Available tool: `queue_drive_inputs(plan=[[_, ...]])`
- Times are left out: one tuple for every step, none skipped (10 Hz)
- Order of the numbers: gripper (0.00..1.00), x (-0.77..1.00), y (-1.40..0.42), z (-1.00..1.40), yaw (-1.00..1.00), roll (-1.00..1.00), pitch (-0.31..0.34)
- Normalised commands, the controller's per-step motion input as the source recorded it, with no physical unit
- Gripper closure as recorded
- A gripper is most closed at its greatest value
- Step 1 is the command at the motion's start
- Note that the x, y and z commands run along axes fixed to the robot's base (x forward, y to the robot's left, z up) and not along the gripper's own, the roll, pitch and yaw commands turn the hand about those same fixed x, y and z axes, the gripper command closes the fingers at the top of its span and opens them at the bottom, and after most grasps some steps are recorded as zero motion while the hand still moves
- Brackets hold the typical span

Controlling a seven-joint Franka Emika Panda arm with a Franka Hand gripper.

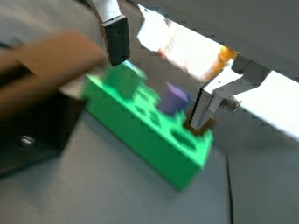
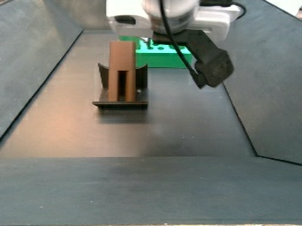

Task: Pick up the square-circle object. Move up. Rotate the square-circle object. Place the square-circle object on the fixture. Regrasp the square-circle object. Move to above the board. Insert the square-circle object.
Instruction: Regrasp the square-circle object.

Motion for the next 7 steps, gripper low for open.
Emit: queue_drive_inputs(plan=[[0.0, -0.12, -0.85, -0.23, -1.0, 0.78, -0.069], [0.0, -0.08, -0.65, -0.16, -1.0, 0.78, -0.094], [0.0, -0.06, -0.36, -0.06, -1.0, 0.77, -0.132], [0.0, -0.06, -0.15, -0.02, -1.0, 0.77, -0.16], [0.0, -0.05, -0.05, 0.0, -1.0, 0.76, -0.197], [0.0, -0.05, -0.05, -0.01, -1.0, 0.75, -0.214], [0.0, -0.04, -0.03, 0.0, -1.0, 0.74, -0.259]])
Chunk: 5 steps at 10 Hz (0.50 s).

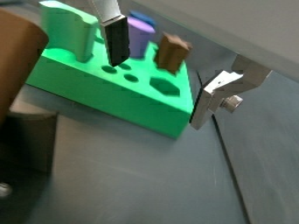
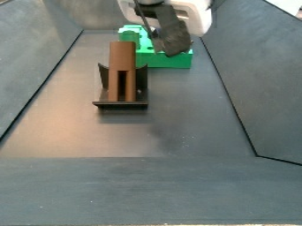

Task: Pick up the square-circle object. Move up. Rotate the square-circle object. Place the square-circle object on the fixture. Regrasp the square-circle object. Move to above the board. Insert the square-circle object.
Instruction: Regrasp the square-circle object.

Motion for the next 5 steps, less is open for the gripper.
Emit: queue_drive_inputs(plan=[[0.0, -0.05, -0.02, 0.01, -1.0, 0.73, -0.275], [0.0, -0.06, -0.02, 0.01, -1.0, 0.72, -0.309], [0.0, -0.06, -0.01, 0.01, -1.0, 0.71, -0.332], [0.0, -0.06, -0.02, 0.01, -1.0, 0.7, -0.355], [0.0, -0.05, -0.01, 0.01, -1.0, 0.69, -0.363]])
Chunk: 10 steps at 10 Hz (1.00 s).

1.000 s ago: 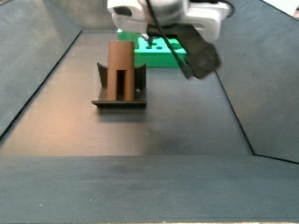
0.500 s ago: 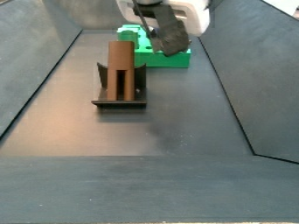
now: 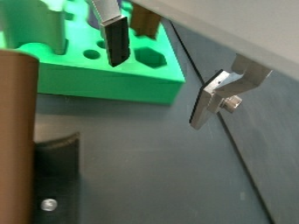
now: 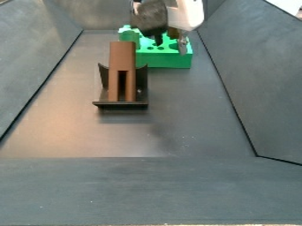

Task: Pick up the square-circle object. Move up. Rotate the square-circle object. Place the square-circle object on the fixture. Regrasp the square-circle object. Move to above the board. Insert the square-circle object.
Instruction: Regrasp the square-circle object.

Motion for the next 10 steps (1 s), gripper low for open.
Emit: queue_drive_inputs(plan=[[0.0, -0.05, -0.01, 0.0, -1.0, 0.67, -0.376], [0.0, -0.04, -0.01, 0.0, -1.0, 0.66, -0.379], [0.0, -0.05, -0.01, 0.0, -1.0, 0.64, -0.375], [0.0, -0.05, -0.01, 0.0, -1.0, 0.63, -0.362], [0.0, -0.05, -0.01, 0.0, -1.0, 0.62, -0.337], [0.0, -0.05, 0.0, 0.0, -1.0, 0.61, -0.314], [0.0, -0.04, 0.0, -0.01, -0.95, 0.55, -0.206], [0.0, -0.04, 0.0, -0.01, -0.79, 0.46, -0.117], [0.0, -0.03, 0.0, -0.01, -0.45, 0.25, 0.054], [0.0, -0.03, 0.0, 0.0, -0.36, 0.2, 0.094]])
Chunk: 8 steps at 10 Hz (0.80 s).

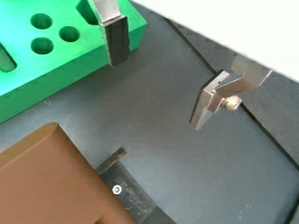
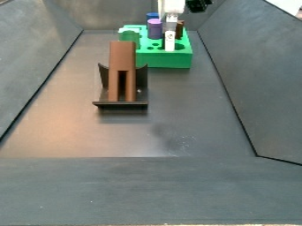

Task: Pick up the square-circle object. Move up. Rotate the square-circle object. Place the square-circle object on the fixture. Regrasp the square-circle object. Move to above the board. Insert the square-circle object.
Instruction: Regrasp the square-circle object.

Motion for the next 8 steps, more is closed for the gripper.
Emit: queue_drive_inputs(plan=[[0.0, -0.02, 0.0, 0.01, -0.22, 0.12, 0.141], [0.0, 1.0, 0.0, 0.01, -0.06, 0.13, 0.221], [0.0, 1.0, 0.0, 0.0, 0.02, 0.12, 0.23], [0.0, 1.0, -0.01, -0.02, 0.04, 0.1, 0.237], [0.0, 1.0, -0.01, -0.01, 0.06, 0.08, 0.215], [0.0, 1.0, -0.02, -0.01, 0.07, 0.06, 0.196], [0.0, 1.0, -0.01, -0.01, 0.07, 0.03, 0.177], [0.0, 1.0, -0.02, -0.01, 0.06, 0.02, 0.168]])
